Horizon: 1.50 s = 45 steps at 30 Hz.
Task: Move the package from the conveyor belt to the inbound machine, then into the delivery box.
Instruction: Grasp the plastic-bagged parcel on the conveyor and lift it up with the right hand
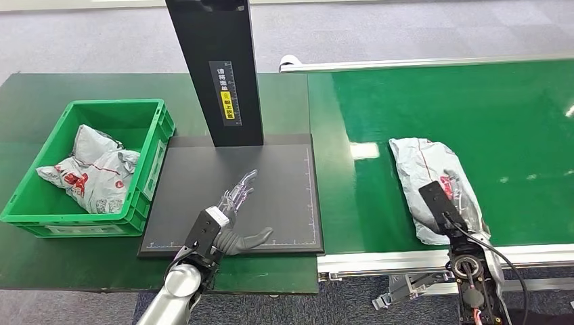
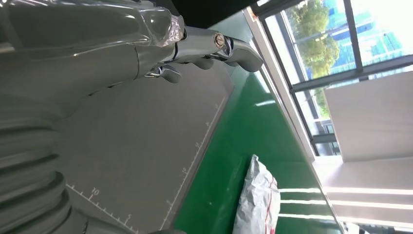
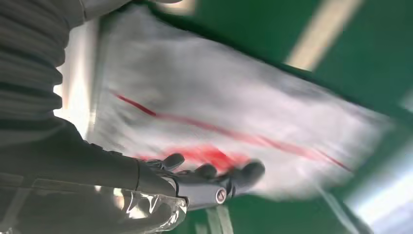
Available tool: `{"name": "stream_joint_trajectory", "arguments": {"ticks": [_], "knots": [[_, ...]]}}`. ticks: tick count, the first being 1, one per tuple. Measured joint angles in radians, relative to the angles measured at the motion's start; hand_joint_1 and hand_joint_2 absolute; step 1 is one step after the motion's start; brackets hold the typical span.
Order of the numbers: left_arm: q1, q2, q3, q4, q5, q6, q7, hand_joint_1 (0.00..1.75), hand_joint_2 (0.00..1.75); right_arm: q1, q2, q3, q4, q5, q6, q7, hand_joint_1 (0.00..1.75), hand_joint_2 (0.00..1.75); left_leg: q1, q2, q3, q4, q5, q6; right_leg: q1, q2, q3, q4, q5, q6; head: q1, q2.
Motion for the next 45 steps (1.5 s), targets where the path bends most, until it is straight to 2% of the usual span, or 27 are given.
{"name": "stream_joint_trajectory", "arguments": {"ticks": [3, 5, 18, 19, 22, 23, 25, 30, 41, 45], "knots": [[-0.001, -0.013, 0.000, 0.000, -0.017, -0.013, 0.001, 0.00, 1.75, -0.025, -0.019, -0.005, 0.140, 0.110, 0.092, 0.113, 0.00, 1.75, 0.000, -0.002, 0.000, 0.000, 0.000, 0.000, 0.000, -0.002, 0.001, 0.000, 0.000, 0.000, 0.000, 0.000], [-0.001, -0.016, 0.000, 0.000, -0.022, -0.017, 0.003, 0.00, 1.75, -0.037, -0.021, -0.006, 0.168, 0.130, 0.120, 0.133, 0.00, 1.75, 0.000, -0.002, 0.000, 0.000, 0.000, 0.000, 0.000, -0.002, 0.001, 0.000, 0.000, 0.000, 0.000, 0.000], [-0.002, -0.024, 0.000, 0.006, -0.028, -0.017, 0.004, 0.00, 1.75, -0.062, -0.021, -0.004, 0.211, 0.180, 0.156, 0.180, 0.00, 1.75, 0.000, -0.002, 0.004, 0.000, 0.000, 0.001, 0.000, -0.003, 0.006, -0.001, 0.000, 0.001, 0.000, 0.000], [-0.002, -0.024, 0.000, 0.006, -0.028, -0.017, 0.004, 0.00, 1.75, -0.063, -0.021, -0.004, 0.212, 0.180, 0.156, 0.180, 0.11, 1.75, 0.000, -0.003, 0.004, 0.000, 0.000, 0.001, 0.000, -0.003, 0.006, -0.001, 0.000, 0.001, 0.000, 0.000], [-0.002, -0.024, 0.000, 0.008, -0.028, -0.017, 0.004, 0.00, 1.75, -0.064, -0.021, -0.003, 0.216, 0.182, 0.156, 0.179, 1.42, 1.75, 0.000, -0.003, 0.005, 0.000, 0.000, 0.001, 0.000, -0.003, 0.007, -0.001, 0.000, 0.001, 0.000, 0.000], [-0.002, -0.024, 0.000, 0.009, -0.029, -0.016, 0.004, 0.00, 1.75, -0.065, -0.021, -0.003, 0.218, 0.183, 0.155, 0.176, 1.75, 1.75, 0.000, -0.003, 0.005, 0.000, 0.000, 0.001, 0.000, -0.003, 0.007, -0.001, 0.000, 0.001, 0.000, 0.000], [0.000, -0.024, 0.002, 0.009, -0.029, -0.012, 0.005, 0.00, 1.75, -0.069, -0.021, -0.004, 0.219, 0.185, 0.137, 0.154, 1.75, 1.75, 0.000, -0.002, 0.005, 0.000, 0.000, 0.001, 0.000, -0.003, 0.008, -0.001, 0.000, 0.001, 0.000, 0.000], [0.033, -0.023, 0.020, -0.026, -0.032, 0.003, 0.015, 0.00, 1.75, -0.065, -0.011, -0.017, 0.170, 0.114, 0.010, 0.003, 1.75, 1.75, 0.000, -0.002, 0.004, 0.000, 0.000, 0.001, 0.000, -0.002, 0.006, -0.001, 0.000, 0.001, 0.000, 0.000], [0.053, -0.024, 0.031, -0.067, -0.053, 0.003, 0.012, 0.00, 1.75, 0.041, 0.042, -0.063, -0.186, 0.024, -0.334, -0.268, 1.75, 1.75, 0.000, -0.003, 0.002, 0.000, 0.000, 0.000, 0.000, -0.003, 0.003, 0.000, -0.001, 0.001, 0.000, 0.000], [0.052, -0.024, 0.031, -0.067, -0.051, 0.004, 0.002, 0.00, 1.75, 0.083, 0.068, -0.092, -0.294, -0.144, -0.357, -0.366, 1.75, 1.75, 0.000, -0.003, 0.002, 0.000, 0.000, 0.000, 0.000, -0.003, 0.003, -0.001, -0.001, 0.001, 0.000, 0.000]]}}
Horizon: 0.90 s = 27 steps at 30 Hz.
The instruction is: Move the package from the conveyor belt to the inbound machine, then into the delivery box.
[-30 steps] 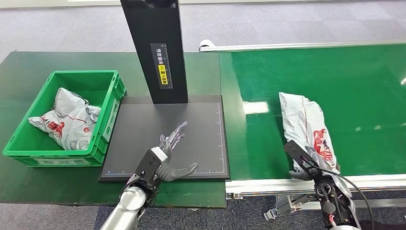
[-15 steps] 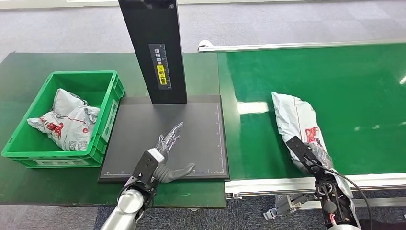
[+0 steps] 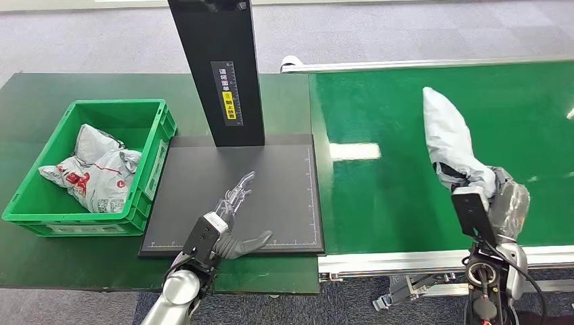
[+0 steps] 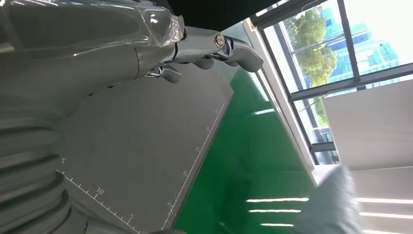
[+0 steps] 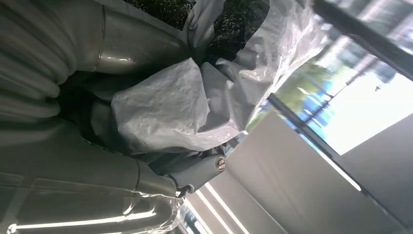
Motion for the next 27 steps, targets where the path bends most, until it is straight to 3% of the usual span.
{"name": "stream_joint_trajectory", "arguments": {"ticks": [7, 11, 13, 16, 19, 23, 27], "knots": [[0.000, 0.000, 0.002, 0.000, 0.003, 0.001, -0.008, 0.00, 1.75, 0.030, 0.026, -0.035, -0.086, -0.135, 0.035, -0.054, 1.75, 1.75, 0.000, 0.000, 0.000, 0.000, 0.000, 0.000, 0.000, 0.000, 0.000, 0.000, 0.000, 0.000, 0.000, 0.000], [-0.001, 0.000, 0.003, 0.000, 0.016, 0.031, -0.036, 0.00, 1.75, 0.037, 0.046, -0.063, -0.116, -0.377, 0.143, -0.118, 1.75, 1.75, 0.000, 0.000, 0.000, 0.000, 0.000, 0.000, 0.000, 0.000, 0.000, 0.000, 0.000, 0.000, 0.000, 0.000], [-0.001, -0.001, 0.005, -0.003, 0.033, 0.070, -0.064, 0.00, 1.75, 0.047, 0.056, -0.072, -0.141, -0.435, 0.197, -0.152, 1.75, 1.75, 0.000, 0.000, 0.000, 0.000, 0.000, 0.000, 0.000, 0.000, 0.000, 0.000, 0.000, 0.000, 0.000, 0.000], [0.000, -0.005, 0.012, -0.023, 0.082, 0.137, -0.105, 0.00, 1.75, 0.071, 0.066, -0.051, -0.188, -0.355, 0.254, -0.185, 1.75, 1.75, 0.000, 0.001, -0.001, 0.000, 0.000, 0.000, 0.000, 0.000, 0.000, 0.000, 0.000, 0.000, 0.000, 0.000], [0.000, -0.008, 0.023, -0.049, 0.137, 0.176, -0.123, 0.00, 1.75, 0.088, 0.077, 0.024, -0.220, -0.201, 0.242, -0.187, 1.75, 1.75, 0.001, 0.001, 0.000, -0.001, 0.000, 0.000, 0.001, 0.000, 0.000, 0.000, 0.000, 0.000, 0.000, 0.000], [0.000, -0.010, 0.027, -0.066, 0.166, 0.199, -0.124, 0.00, 1.75, 0.095, 0.088, 0.207, -0.224, 0.078, 0.149, -0.146, 1.75, 1.75, 0.001, 0.001, 0.000, -0.001, 0.000, 0.000, 0.001, 0.001, 0.000, 0.000, 0.000, 0.000, 0.000, 0.000], [0.000, -0.016, 0.029, -0.078, 0.186, 0.243, -0.138, 0.00, 1.75, 0.095, 0.096, 0.374, -0.198, 0.168, 0.105, -0.082, 1.75, 1.75, 0.001, 0.001, 0.000, -0.001, 0.000, 0.000, 0.001, 0.000, 0.000, 0.000, 0.000, 0.000, 0.000, 0.000]]}}
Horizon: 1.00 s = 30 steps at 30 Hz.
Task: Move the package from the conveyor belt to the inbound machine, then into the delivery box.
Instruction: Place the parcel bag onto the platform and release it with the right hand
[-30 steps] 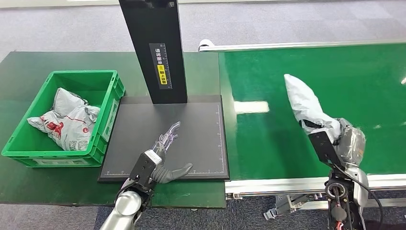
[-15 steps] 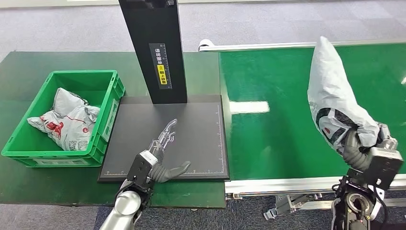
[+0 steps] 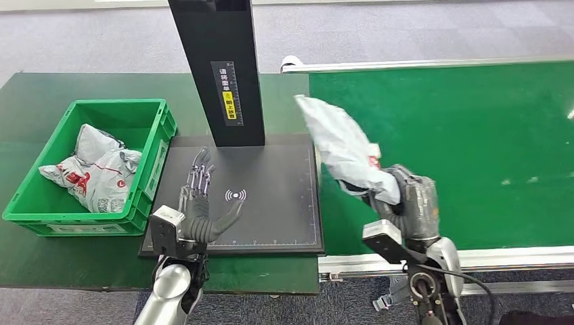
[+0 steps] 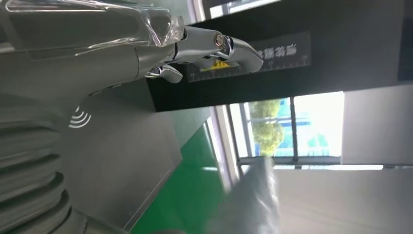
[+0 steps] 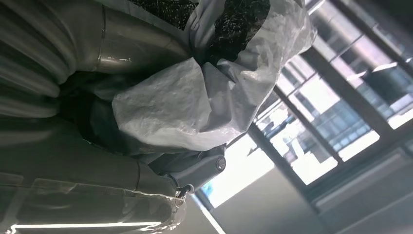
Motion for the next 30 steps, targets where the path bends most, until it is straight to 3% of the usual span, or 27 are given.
{"name": "stream_joint_trajectory", "arguments": {"ticks": [11, 20, 21, 25, 30], "knots": [[-0.029, -0.001, 0.015, 0.013, 0.097, 0.053, -0.027, 0.00, 1.75, -0.008, -0.020, 0.285, 0.147, 0.218, 0.079, 0.085, 1.75, 1.75, 0.000, 0.000, 0.000, 0.000, 0.000, 0.000, 0.000, 0.000, -0.001, 0.000, 0.000, 0.000, 0.000, 0.000], [-0.040, -0.004, 0.015, 0.036, 0.101, 0.053, -0.027, 0.00, 1.75, -0.032, -0.031, 0.372, 0.229, 0.322, 0.072, 0.171, 1.75, 1.75, 0.000, 0.000, 0.000, 0.000, 0.000, 0.000, 0.000, 0.000, -0.001, 0.000, 0.000, 0.000, 0.000, 0.000], [-0.041, -0.004, 0.015, 0.037, 0.104, 0.054, -0.027, 0.00, 1.75, -0.036, -0.031, 0.378, 0.240, 0.346, 0.061, 0.186, 1.67, 1.75, 0.000, 0.000, 0.000, 0.000, 0.000, 0.000, 0.000, 0.000, -0.001, 0.000, 0.000, 0.000, 0.000, 0.000], [-0.042, -0.006, 0.016, 0.037, 0.113, 0.056, -0.026, 0.00, 1.75, -0.042, -0.032, 0.393, 0.262, 0.389, -0.049, 0.182, 0.05, 1.75, 0.000, 0.000, 0.000, 0.000, 0.000, 0.000, 0.000, 0.000, -0.001, 0.000, 0.000, 0.000, 0.000, 0.000], [-0.046, -0.007, 0.017, 0.040, 0.118, 0.054, -0.024, 0.00, 1.75, -0.043, -0.034, 0.395, 0.243, 0.347, -0.143, 0.128, 0.00, 1.75, 0.000, 0.000, 0.000, 0.000, 0.000, 0.000, 0.000, 0.000, -0.001, 0.000, 0.000, 0.000, 0.000, 0.000]]}}
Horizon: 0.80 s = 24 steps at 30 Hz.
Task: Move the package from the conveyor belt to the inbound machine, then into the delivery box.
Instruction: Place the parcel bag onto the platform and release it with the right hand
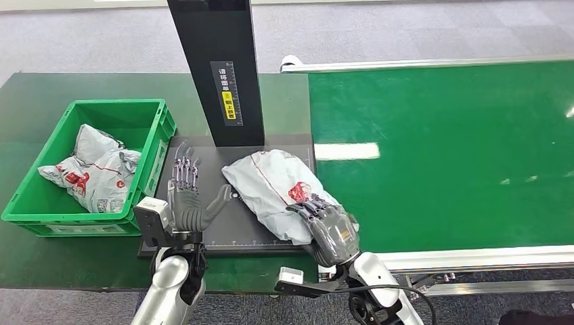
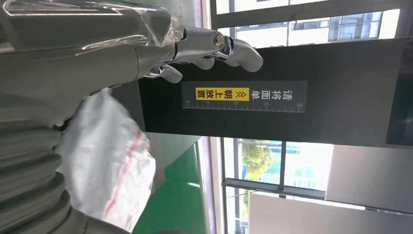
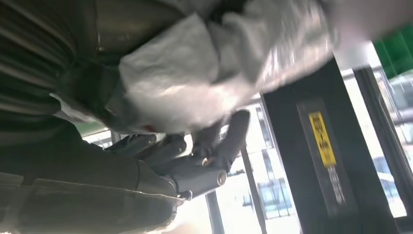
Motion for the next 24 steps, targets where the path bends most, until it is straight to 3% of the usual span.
{"name": "stream_joint_trajectory", "arguments": {"ticks": [4, 6, 10, 12, 14, 22, 24], "knots": [[-0.005, -0.002, 0.001, 0.007, 0.012, 0.001, 0.000, 0.00, 1.75, 0.000, -0.003, -0.001, -0.022, -0.068, -0.017, -0.039, 0.00, 1.75, 0.000, 0.000, 0.000, 0.000, 0.000, 0.000, 0.000, 0.000, 0.000, 0.000, 0.000, 0.000, 0.000, 0.000], [-0.008, -0.002, 0.002, 0.008, 0.024, 0.002, 0.000, 0.00, 1.75, -0.001, -0.006, -0.005, -0.032, -0.165, 0.032, -0.070, 0.00, 1.75, 0.000, 0.000, 0.000, 0.000, 0.000, 0.000, 0.000, 0.000, 0.000, 0.000, 0.000, 0.000, 0.000, 0.000], [-0.009, -0.002, 0.006, 0.009, 0.033, -0.007, 0.000, 0.00, 1.75, 0.001, -0.009, -0.039, -0.043, -0.600, 0.400, -0.173, 0.00, 1.75, 0.000, 0.000, 0.000, 0.000, 0.000, 0.000, 0.000, 0.000, 0.000, 0.000, 0.000, 0.000, 0.000, 0.000], [-0.008, -0.002, 0.006, 0.009, 0.033, -0.012, 0.000, 0.00, 1.75, 0.003, -0.010, -0.057, -0.045, -0.739, 0.540, -0.195, 0.00, 1.75, 0.000, 0.000, 0.000, 0.000, 0.000, 0.000, 0.000, 0.000, 0.000, 0.000, 0.000, 0.000, 0.000, 0.000], [-0.008, -0.002, 0.006, 0.010, 0.033, -0.015, 0.000, 0.00, 1.75, 0.004, -0.010, -0.072, -0.045, -0.788, 0.589, -0.198, 0.00, 1.75, 0.000, 0.000, 0.000, 0.000, 0.000, 0.000, 0.000, 0.000, 0.000, 0.000, 0.000, 0.000, 0.000, 0.000], [-0.007, -0.002, 0.008, 0.014, 0.033, -0.015, 0.000, 0.00, 1.75, 0.007, -0.010, -0.098, -0.046, -0.800, 0.606, -0.199, 0.00, 1.75, 0.000, 0.000, 0.000, 0.000, 0.000, 0.000, 0.000, 0.000, 0.000, 0.000, 0.000, 0.000, 0.000, 0.000], [-0.007, -0.002, 0.008, 0.015, 0.033, -0.016, 0.000, 0.00, 1.75, 0.008, -0.010, -0.101, -0.047, -0.841, 0.647, -0.190, 0.00, 1.75, 0.000, 0.000, 0.000, 0.000, 0.000, 0.000, 0.000, 0.000, 0.000, 0.000, 0.000, 0.000, 0.000, 0.000]]}}
